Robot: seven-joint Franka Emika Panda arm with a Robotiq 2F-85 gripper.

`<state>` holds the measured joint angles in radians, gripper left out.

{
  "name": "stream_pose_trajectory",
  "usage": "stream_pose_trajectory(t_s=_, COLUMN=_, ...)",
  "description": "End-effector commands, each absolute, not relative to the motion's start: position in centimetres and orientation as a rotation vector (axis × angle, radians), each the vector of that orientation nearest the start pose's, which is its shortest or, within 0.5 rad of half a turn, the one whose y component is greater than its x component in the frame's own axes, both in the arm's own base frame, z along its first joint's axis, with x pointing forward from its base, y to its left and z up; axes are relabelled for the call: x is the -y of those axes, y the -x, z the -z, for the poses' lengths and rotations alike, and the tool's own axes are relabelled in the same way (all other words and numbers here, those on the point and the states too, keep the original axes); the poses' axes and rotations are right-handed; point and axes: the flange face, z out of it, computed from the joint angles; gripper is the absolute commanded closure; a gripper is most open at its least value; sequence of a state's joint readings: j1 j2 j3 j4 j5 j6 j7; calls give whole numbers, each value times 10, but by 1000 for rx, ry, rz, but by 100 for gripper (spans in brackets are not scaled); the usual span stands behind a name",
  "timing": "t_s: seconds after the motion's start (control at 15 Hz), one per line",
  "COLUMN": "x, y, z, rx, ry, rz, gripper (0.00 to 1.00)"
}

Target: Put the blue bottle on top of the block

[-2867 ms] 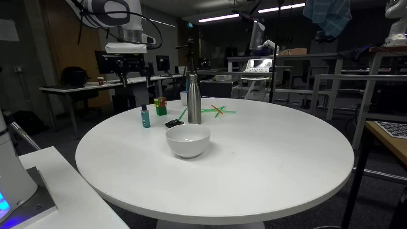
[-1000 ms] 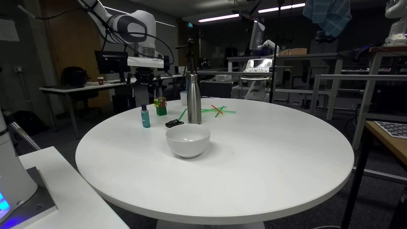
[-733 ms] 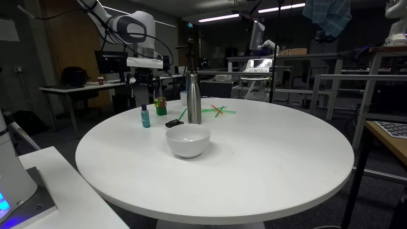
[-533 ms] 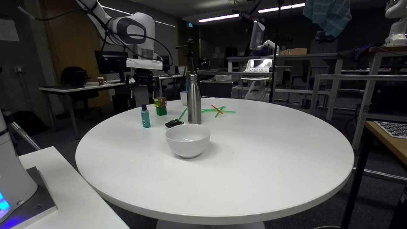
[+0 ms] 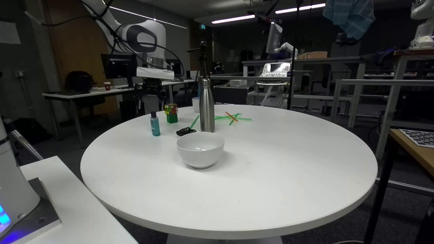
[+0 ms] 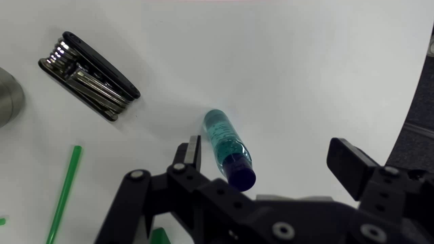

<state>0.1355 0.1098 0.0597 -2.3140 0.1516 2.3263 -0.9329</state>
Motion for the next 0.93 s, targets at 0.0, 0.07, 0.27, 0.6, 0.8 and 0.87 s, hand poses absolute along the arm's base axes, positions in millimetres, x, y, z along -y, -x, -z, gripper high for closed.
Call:
stream_pose_trajectory(t_s=0.0, x=-103, y=-515, z=-286, rx=1539, ry=2558, rz=-75, gripper=0)
stream_pose_trajectory(t_s=0.07, x=-103, y=-517, z=-285, rx=1554, ry=2545, rz=-74, gripper=0)
stream_pose_trajectory(t_s=0.27, x=-105, y=-522, z=-283, rx=1601, ry=2511, rz=-67, gripper=0)
stream_pose_trajectory(t_s=0.6, x=-108, y=-530, z=-280, rx=1657, ry=2464, rz=-58, gripper=0)
stream_pose_trajectory(t_s=0.8, x=-111, y=-535, z=-277, rx=1670, ry=2444, rz=-59, gripper=0)
stream_pose_trajectory(t_s=0.87, x=-113, y=-537, z=-274, rx=1673, ry=2436, rz=-63, gripper=0)
